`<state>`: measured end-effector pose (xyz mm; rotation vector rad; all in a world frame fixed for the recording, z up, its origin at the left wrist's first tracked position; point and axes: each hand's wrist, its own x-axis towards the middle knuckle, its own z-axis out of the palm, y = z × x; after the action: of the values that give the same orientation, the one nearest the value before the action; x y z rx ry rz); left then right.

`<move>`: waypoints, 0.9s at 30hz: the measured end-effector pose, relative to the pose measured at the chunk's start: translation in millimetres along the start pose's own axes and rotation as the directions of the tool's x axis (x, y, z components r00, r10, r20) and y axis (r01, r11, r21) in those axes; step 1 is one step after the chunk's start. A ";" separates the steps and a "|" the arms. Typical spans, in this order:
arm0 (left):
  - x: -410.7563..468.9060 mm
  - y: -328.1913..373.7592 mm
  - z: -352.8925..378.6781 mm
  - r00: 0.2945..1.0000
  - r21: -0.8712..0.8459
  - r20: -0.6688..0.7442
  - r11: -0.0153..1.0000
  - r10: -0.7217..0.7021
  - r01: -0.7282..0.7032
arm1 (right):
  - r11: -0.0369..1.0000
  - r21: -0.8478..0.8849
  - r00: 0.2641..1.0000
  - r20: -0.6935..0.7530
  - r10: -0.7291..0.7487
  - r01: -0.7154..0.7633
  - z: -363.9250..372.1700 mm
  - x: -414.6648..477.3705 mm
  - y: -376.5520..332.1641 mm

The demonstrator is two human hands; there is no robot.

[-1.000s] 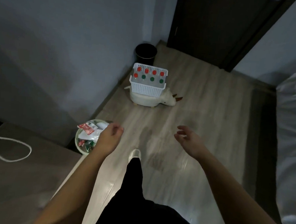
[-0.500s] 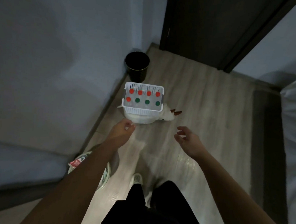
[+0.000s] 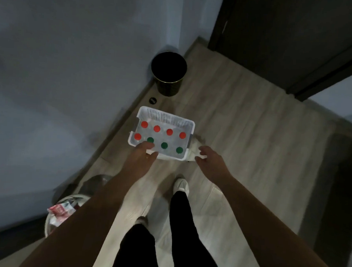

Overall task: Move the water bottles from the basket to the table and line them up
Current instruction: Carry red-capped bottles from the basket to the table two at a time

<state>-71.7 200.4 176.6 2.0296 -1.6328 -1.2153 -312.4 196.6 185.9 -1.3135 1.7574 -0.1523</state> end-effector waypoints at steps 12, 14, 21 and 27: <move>159.2 -43.1 84.4 0.996 0.080 0.074 0.995 0.055 -0.061 | 0.995 -0.092 0.991 0.126 -0.038 0.050 59.9 191.9 51.3; 175.7 -49.6 95.2 0.993 0.120 0.096 0.990 0.068 -0.079 | 0.994 -0.094 0.991 0.125 -0.047 0.059 72.4 204.8 60.8; 221.3 -73.5 124.6 0.954 0.373 0.260 0.896 0.147 -0.240 | 0.960 -0.223 0.985 0.067 -0.158 0.169 106.6 241.9 81.3; 239.1 -72.6 136.5 0.951 0.533 0.280 0.802 0.134 -0.270 | 0.900 -0.316 0.950 0.015 -0.311 0.299 123.0 252.2 91.9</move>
<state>-119.6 48.3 -59.2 1.9840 -2.5039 -0.9894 -294.8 79.1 -84.3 -1.8298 1.6400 -0.0712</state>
